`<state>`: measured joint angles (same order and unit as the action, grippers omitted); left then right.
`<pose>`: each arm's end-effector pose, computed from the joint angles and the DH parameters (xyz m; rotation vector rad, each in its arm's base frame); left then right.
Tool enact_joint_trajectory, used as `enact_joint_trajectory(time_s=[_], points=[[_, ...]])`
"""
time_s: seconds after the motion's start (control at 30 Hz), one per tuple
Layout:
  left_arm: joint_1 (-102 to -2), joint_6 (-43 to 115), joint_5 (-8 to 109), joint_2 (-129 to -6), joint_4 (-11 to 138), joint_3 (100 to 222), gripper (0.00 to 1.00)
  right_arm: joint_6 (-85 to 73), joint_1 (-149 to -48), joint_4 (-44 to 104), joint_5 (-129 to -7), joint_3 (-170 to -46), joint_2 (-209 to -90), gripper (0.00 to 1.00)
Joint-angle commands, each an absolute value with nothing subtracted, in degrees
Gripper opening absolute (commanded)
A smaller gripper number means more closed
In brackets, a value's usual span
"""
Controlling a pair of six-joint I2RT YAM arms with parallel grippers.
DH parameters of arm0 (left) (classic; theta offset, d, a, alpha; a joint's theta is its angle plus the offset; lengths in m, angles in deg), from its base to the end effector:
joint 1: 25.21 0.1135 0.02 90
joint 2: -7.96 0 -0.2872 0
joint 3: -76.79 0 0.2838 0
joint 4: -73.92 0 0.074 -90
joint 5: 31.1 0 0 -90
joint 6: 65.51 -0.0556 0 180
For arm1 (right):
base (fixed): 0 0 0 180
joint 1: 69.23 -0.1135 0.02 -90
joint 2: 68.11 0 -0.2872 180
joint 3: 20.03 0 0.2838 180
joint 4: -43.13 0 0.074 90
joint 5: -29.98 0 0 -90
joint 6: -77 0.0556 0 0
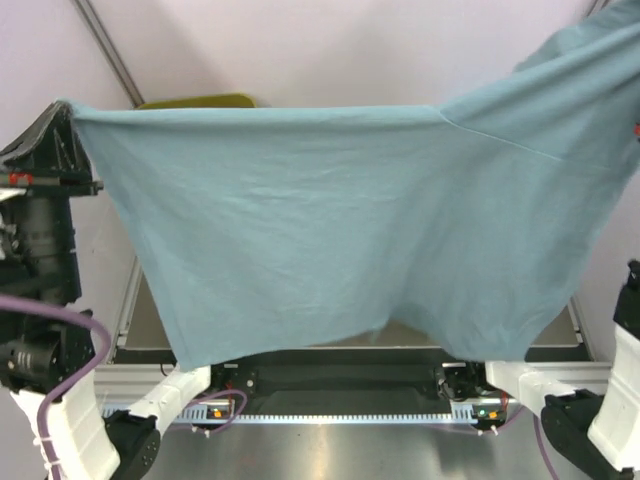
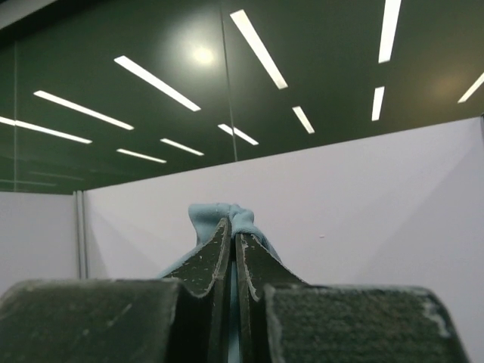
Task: Fold and stack the t-shirts
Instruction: Flatten the tshirt out
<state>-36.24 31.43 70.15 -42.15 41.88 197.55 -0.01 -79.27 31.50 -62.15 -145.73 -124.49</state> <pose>0.0318 0.0049 0.6818 -0.1512 0.9013 -0.2035 0.0296 0.0073 0.7277 -0.0218 0.5685 0.4016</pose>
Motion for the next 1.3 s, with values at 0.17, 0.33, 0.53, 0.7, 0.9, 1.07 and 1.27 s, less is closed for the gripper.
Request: enact_joint_trajectory(time_s=[0.17,0.33,0.53,0.7,0.9,1.07,1.27], points=[[-36.37,25.63,79.72,-52.67,40.88,189.75,0.0,1.94,-78.72,32.94,-61.16,-143.69,-135.5,0.0],[-36.11,22.82,81.13,-60.76,41.58,182.19,0.0,1.33,-78.63,34.61,-61.16,-137.1,-142.54,0.0],[-35.84,21.24,82.1,-68.4,51.33,167.16,0.0,0.8,-78.63,40.58,-60.98,-128.22,-153.61,0.0],[-35.5,22.2,83.77,-77.88,61.26,162.83,0.0,-1.57,-78.54,42.87,-61.77,-130.66,-167.58,0.0],[-35.32,23.08,87.55,-86.85,64.61,169.06,0.0,-2.02,-78.19,42.35,-61.86,-138.92,-179.37,0.0],[-35.14,21.24,87.47,-92.57,64.0,174.95,0.0,-1.67,-78.19,42.34,-62.13,-142.01,-184.55,0.0],[-35.05,21.06,87.03,-95.05,63.03,176.89,0.0,-2.54,-77.93,41.48,-62.04,-144.11,-186.84,0.0]])
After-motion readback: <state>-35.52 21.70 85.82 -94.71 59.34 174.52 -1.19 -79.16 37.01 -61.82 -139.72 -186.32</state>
